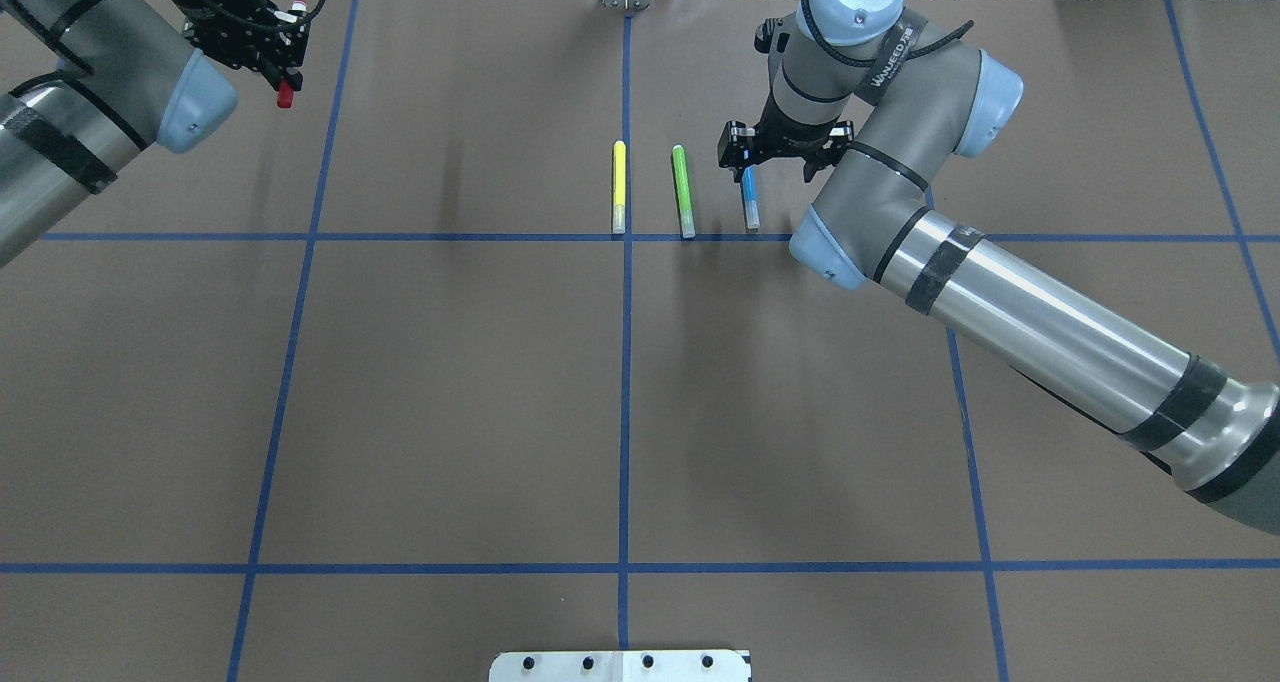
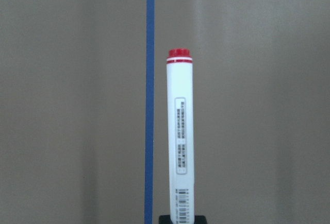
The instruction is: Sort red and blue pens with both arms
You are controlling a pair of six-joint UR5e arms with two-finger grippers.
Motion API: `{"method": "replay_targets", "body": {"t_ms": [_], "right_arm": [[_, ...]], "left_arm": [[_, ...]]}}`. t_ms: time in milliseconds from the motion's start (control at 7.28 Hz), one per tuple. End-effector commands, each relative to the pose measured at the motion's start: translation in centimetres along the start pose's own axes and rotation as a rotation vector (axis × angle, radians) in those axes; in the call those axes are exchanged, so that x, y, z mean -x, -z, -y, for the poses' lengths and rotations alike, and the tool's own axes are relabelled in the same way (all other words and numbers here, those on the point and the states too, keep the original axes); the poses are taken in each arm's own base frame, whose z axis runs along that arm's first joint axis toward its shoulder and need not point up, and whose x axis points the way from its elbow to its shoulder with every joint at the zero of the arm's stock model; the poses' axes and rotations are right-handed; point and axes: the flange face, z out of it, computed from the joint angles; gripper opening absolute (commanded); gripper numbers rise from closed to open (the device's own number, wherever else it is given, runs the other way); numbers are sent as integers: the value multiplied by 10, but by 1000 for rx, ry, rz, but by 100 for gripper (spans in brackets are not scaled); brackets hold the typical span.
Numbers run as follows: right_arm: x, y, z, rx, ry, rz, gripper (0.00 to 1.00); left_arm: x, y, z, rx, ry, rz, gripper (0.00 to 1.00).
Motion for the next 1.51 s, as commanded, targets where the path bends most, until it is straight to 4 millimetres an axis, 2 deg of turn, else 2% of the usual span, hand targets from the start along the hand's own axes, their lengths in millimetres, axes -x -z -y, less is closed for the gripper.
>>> {"method": "replay_targets", "body": {"t_ms": [0, 275, 412, 687, 1374], "right_arm": [[21, -9, 8, 14, 0, -14, 89], [19, -26, 1, 28, 16, -38, 81], [16, -29, 1, 28, 62, -43, 78], [10, -38, -1, 41, 118, -55, 76], [15, -37, -2, 45, 122, -49, 60]], "left_arm": [[1, 0, 0, 0, 0, 0, 0], [2, -1, 0, 2, 2, 2, 0], [2, -1, 0, 2, 2, 2, 0], [1, -1, 0, 2, 2, 2, 0], [6, 3, 2, -4, 7, 2, 0]]}}
